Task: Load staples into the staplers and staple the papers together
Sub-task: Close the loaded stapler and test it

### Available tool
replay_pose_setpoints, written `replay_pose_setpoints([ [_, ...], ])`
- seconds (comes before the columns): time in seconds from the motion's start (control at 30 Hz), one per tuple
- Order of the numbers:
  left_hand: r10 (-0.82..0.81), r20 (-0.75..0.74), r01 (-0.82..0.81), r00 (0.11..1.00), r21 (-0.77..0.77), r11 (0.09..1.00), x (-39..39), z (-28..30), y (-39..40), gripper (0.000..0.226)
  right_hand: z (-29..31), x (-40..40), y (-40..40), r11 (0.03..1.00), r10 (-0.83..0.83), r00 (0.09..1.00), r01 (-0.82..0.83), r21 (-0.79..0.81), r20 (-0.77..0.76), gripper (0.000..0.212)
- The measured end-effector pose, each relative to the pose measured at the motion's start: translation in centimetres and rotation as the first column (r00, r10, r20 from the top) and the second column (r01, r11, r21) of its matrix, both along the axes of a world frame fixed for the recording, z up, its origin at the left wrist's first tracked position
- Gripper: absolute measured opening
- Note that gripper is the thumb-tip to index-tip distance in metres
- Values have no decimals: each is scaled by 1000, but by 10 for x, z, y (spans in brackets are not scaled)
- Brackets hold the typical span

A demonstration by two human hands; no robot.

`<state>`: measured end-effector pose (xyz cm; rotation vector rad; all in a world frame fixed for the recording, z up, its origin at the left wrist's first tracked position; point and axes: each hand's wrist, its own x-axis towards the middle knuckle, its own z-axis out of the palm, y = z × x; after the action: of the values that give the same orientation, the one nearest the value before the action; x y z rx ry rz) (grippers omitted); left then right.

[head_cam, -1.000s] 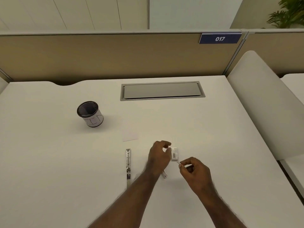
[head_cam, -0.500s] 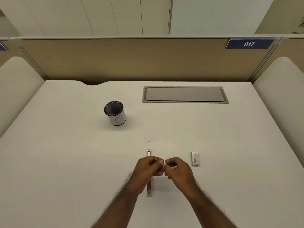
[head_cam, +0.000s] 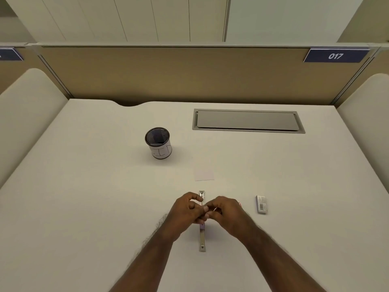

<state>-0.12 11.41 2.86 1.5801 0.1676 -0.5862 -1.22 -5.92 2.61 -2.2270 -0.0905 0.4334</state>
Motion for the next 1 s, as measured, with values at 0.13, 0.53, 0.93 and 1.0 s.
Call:
replay_pose_setpoints([
  [0.13, 188, 85, -202, 979, 215, 955, 5, -4, 0, 13, -13, -1, 6, 986, -159, 987, 158, 53, 18, 10],
  [0.53, 145, -194, -138, 970, 48, 989, 5, -14, -24, 42, -15, -3, 27, 923, -198, 932, 282, 263, -303, 20],
  [0.93, 207, -214, -207, 955, 21, 978, 7, -28, -23, 37, -22, -7, 29, 747, -258, 860, 467, 473, -441, 24],
  [1.0, 218, -196, -221, 956, 3, 975, 7, -33, -22, 32, -22, -9, 27, 725, -240, 863, 464, 509, -445, 24],
])
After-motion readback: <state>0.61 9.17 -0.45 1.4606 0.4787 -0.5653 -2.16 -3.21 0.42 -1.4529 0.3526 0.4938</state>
